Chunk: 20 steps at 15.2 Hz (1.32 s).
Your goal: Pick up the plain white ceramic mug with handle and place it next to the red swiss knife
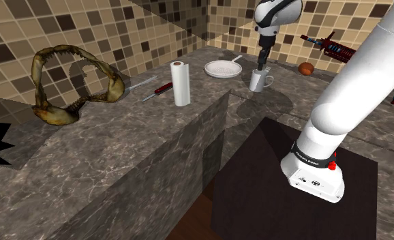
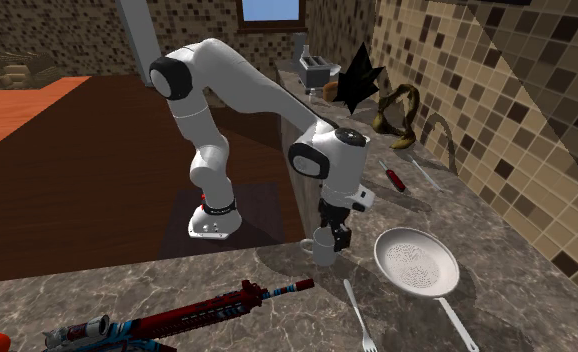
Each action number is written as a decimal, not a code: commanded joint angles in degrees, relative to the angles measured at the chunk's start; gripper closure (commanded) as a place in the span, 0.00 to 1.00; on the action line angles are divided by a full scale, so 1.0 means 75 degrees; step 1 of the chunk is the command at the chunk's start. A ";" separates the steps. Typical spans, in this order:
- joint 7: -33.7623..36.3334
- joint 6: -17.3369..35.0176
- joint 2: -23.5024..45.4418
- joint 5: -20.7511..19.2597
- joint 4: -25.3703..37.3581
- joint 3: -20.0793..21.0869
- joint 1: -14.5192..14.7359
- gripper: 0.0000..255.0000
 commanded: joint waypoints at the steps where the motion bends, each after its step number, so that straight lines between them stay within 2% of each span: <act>1: -0.0338 0.0135 0.0426 0.0251 0.0209 -0.0163 -0.0004 0.00; 8: -0.0578 0.0948 0.0927 0.0560 -0.0182 -0.0242 -0.0012 0.00; 16: -0.0578 0.0948 0.0927 0.0560 -0.0182 -0.0241 -0.0014 0.00; 17: -0.0578 0.0948 0.0927 0.0560 -0.0182 -0.0241 -0.0014 1.00; 20: -0.0578 0.0948 0.0927 0.0560 -0.0182 -0.0241 -0.0014 1.00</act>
